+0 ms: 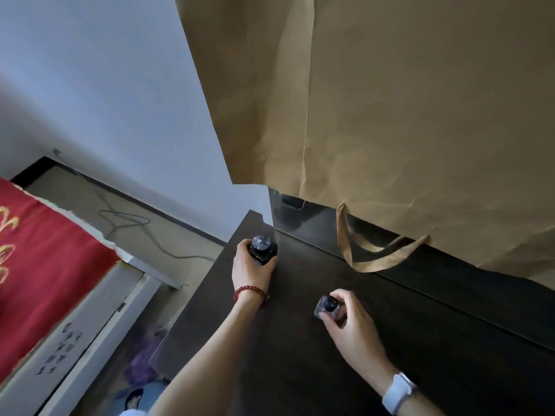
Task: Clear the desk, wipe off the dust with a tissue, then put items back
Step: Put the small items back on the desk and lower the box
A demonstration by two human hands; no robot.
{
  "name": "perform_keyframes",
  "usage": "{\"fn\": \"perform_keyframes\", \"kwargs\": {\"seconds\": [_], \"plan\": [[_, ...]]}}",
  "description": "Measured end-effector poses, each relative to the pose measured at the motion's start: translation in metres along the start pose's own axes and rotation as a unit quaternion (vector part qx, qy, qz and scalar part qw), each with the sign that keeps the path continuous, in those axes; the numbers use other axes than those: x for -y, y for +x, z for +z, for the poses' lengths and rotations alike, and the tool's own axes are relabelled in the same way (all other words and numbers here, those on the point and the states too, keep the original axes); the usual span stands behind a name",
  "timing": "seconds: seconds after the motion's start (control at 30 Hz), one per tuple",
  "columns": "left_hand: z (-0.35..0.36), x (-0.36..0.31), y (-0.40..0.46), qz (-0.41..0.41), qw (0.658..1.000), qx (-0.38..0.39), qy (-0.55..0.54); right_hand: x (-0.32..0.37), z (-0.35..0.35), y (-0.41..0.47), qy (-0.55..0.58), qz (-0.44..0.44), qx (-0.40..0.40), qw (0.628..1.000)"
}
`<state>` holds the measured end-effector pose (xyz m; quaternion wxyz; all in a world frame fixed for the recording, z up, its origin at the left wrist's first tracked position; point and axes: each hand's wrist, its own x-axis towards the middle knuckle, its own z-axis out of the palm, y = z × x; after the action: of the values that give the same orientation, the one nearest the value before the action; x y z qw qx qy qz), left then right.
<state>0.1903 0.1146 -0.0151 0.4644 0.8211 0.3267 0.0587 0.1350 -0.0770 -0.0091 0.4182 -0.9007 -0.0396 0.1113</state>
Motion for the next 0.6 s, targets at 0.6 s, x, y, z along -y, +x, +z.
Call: {"fn": "perform_keyframes", "kwargs": {"seconds": [0.6], "plan": [[0.007,-0.002,0.026,0.025,0.995,0.057,0.078,-0.016,-0.007,0.005,-0.006,0.024,-0.034,0.999]]}}
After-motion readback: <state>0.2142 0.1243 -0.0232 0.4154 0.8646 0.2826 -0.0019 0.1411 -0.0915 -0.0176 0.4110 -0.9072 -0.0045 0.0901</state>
